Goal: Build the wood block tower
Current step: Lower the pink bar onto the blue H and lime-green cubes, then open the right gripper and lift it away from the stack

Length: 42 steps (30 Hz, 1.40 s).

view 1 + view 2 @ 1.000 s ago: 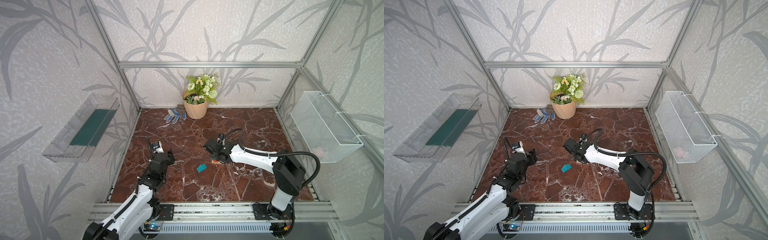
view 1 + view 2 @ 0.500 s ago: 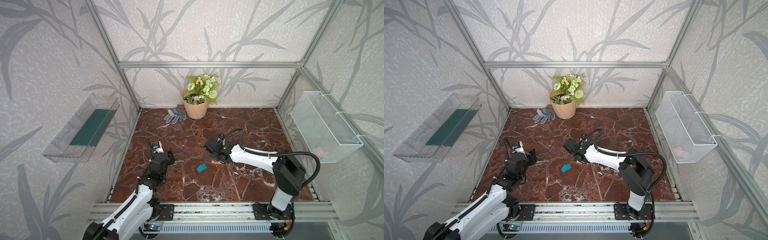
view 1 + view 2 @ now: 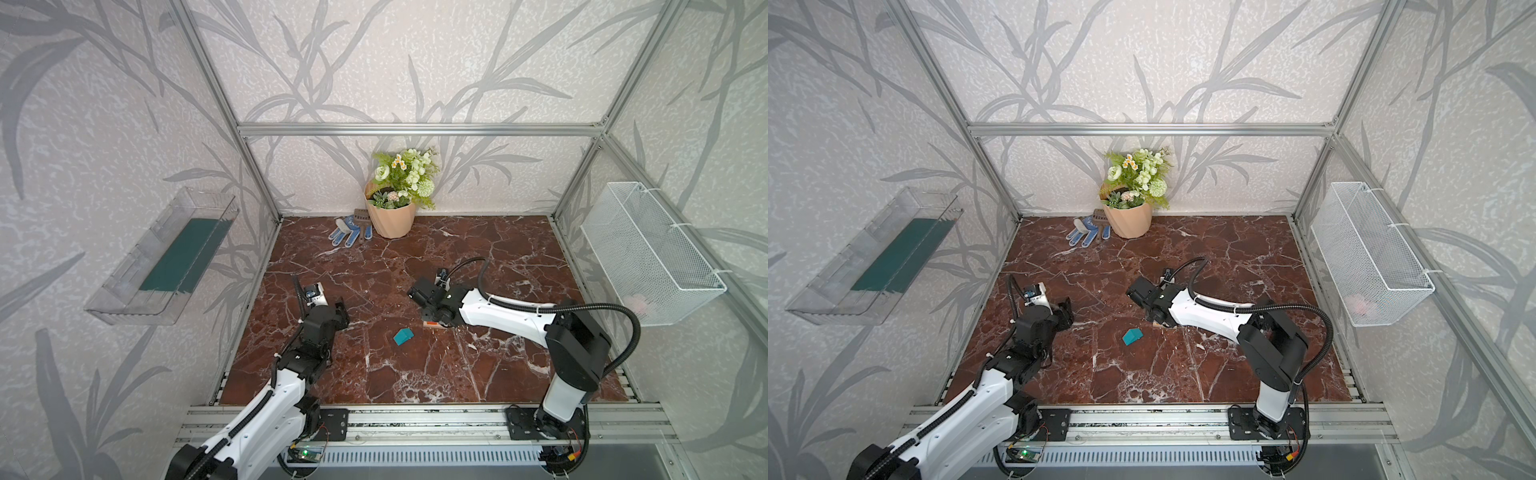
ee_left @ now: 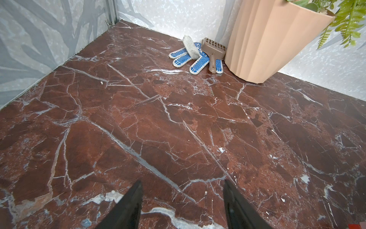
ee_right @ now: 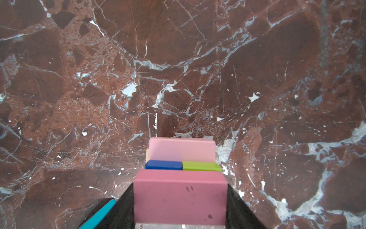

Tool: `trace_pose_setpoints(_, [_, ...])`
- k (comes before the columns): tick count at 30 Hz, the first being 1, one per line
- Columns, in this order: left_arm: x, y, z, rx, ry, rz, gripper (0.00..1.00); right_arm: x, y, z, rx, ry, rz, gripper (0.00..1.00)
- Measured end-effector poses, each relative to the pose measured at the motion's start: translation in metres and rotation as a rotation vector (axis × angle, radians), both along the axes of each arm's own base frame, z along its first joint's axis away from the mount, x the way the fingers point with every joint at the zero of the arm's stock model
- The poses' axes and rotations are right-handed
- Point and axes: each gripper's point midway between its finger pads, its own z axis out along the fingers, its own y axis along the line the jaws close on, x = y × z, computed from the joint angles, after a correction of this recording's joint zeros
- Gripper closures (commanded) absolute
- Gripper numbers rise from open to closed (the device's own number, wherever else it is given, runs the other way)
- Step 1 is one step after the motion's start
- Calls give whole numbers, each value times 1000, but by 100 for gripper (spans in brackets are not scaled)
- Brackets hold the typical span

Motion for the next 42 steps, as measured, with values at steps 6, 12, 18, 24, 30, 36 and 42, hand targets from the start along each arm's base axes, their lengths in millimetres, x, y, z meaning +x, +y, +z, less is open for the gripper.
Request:
trace_pose_setpoints(6, [0,0,0,0,0,0,35,0,0,0,0,0,0,45])
trace_pose_setpoints(12, [0,0,0,0,0,0,35,0,0,0,-1,1,0,33])
trace_pose_setpoints(18, [0,0,0,0,0,0,35,-2,-2,-1,-8,11,1,26])
trace_pose_setpoints(24, [0,0,0,0,0,0,35,-3,-3,-1,-14,15,7,21])
trace_pose_setpoints(30, [0,0,0,0,0,0,35,-2,3,11,21,-8,46,16])
trace_pose_setpoints(36, [0,0,0,0,0,0,36,-14,18,40,84,-92,153,11])
trace_pose_setpoints(42, [0,0,0,0,0,0,35,-47,36,68,110,-188,324,11])
